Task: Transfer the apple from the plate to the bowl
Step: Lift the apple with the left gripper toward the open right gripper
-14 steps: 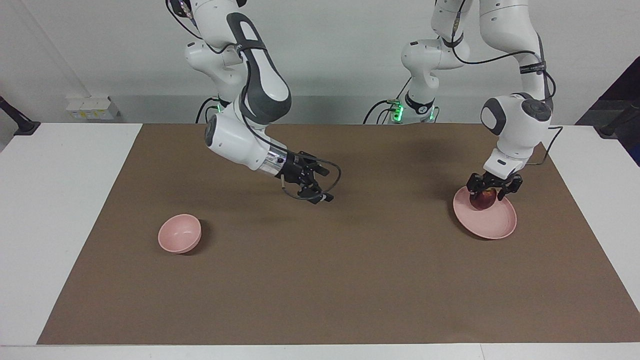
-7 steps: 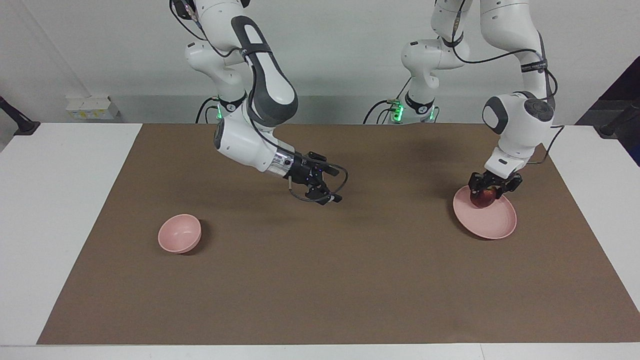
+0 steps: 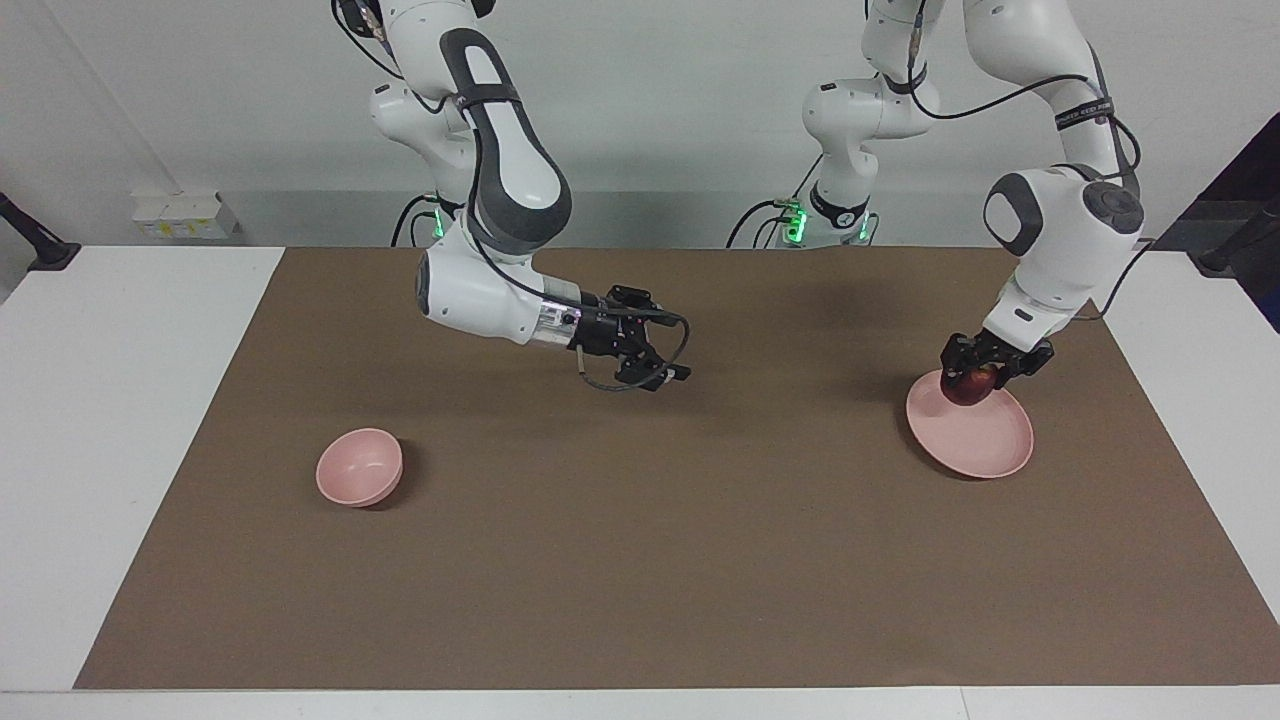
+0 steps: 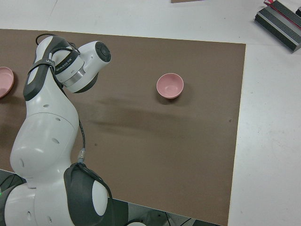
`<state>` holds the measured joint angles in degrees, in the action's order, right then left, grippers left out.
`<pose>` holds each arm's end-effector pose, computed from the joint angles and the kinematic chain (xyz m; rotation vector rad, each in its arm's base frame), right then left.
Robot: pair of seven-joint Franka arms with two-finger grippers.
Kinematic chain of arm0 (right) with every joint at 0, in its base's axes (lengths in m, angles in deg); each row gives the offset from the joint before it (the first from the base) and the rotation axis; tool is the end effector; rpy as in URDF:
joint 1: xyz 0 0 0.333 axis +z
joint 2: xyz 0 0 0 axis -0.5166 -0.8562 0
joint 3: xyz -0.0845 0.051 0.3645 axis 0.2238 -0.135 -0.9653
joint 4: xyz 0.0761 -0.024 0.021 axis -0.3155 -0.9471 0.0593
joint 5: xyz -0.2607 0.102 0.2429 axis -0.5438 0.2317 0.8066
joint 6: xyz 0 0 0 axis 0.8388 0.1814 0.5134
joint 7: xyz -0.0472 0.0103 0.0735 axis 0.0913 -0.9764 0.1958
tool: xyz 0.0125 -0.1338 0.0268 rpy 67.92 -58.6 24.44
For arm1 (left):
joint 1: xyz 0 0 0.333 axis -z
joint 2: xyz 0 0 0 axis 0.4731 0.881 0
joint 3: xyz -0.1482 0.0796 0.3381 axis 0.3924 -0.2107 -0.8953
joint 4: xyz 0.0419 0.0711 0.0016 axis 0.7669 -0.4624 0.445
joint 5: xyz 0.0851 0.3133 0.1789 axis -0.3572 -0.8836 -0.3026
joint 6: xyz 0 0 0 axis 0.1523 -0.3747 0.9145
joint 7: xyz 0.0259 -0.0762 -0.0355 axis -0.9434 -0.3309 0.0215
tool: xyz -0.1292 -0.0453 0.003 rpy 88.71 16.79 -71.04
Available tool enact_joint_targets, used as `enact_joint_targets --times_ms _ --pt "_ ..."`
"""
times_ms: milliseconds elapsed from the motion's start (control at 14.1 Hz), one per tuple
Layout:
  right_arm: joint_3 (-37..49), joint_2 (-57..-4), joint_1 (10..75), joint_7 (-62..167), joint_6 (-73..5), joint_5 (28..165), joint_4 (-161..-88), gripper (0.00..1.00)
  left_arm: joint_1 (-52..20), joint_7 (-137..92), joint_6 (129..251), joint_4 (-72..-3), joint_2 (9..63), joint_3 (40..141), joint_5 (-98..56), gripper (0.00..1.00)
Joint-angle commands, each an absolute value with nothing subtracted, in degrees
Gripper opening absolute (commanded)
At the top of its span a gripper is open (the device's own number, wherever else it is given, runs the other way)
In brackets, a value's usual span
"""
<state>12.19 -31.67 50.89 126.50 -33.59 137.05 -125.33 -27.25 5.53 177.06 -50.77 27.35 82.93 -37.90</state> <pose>0.5778 0.3010 0.4651 -1.6672 1.4648 0.9531 0.5294 0.0242 0.4478 3.0322 -0.1208 0.0870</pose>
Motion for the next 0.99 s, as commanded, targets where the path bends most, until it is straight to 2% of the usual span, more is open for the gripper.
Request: enact_joint_targets --times_ms 0,919 --pt "11.9 -31.1 50.3 124.3 -32.8 139.0 -125.7 1.00 -25.9 6.0 173.0 -48.4 26.5 82.9 -29.7 0.00" --pt "11.9 -31.0 51.0 124.9 -33.9 139.2 -126.3 1.00 -24.4 6.1 173.0 -49.3 25.8 89.8 11.6 0.00"
